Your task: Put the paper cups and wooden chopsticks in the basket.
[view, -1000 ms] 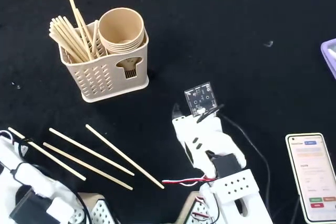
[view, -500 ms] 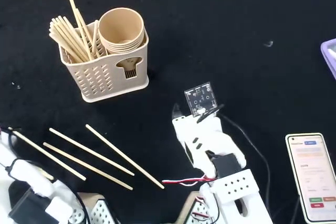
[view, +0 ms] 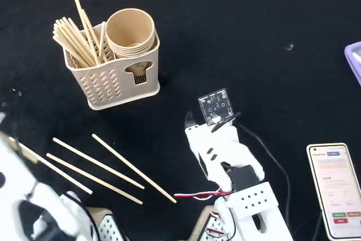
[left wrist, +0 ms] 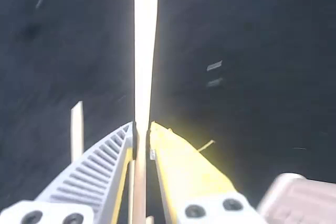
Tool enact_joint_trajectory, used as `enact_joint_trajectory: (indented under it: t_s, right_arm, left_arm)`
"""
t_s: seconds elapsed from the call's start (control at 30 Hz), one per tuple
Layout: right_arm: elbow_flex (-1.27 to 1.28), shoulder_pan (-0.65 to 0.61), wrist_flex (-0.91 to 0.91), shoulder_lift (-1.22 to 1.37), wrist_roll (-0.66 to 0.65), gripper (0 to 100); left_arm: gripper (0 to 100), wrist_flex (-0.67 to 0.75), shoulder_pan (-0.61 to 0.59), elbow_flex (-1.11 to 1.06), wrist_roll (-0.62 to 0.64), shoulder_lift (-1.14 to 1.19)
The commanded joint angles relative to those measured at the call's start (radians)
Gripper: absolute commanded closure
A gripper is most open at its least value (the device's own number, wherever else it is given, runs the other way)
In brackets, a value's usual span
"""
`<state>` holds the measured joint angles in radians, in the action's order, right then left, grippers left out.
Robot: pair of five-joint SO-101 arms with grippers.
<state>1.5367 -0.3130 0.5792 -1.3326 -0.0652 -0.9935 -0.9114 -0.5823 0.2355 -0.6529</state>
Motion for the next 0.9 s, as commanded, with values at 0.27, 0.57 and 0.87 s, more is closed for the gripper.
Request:
enact_joint_trajectory:
  t_s: [0.27,0.57,0.87]
  right_arm:
    - [-0.007,0.014,-0.026,-0.019,-0.011,88.1]
    - [-0.007,0.014,-0.026,-0.019,-0.011,88.1]
    - [-0.007,0.014,-0.026,-0.019,-0.011,88.1]
  left_arm:
    - [97,0.273,0.435,0.171,0.032,-0.367]
    - [97,0.529,0.684,0.292,0.032,-0.218]
    - [97,0.651,0.742,0.303,0.032,0.017]
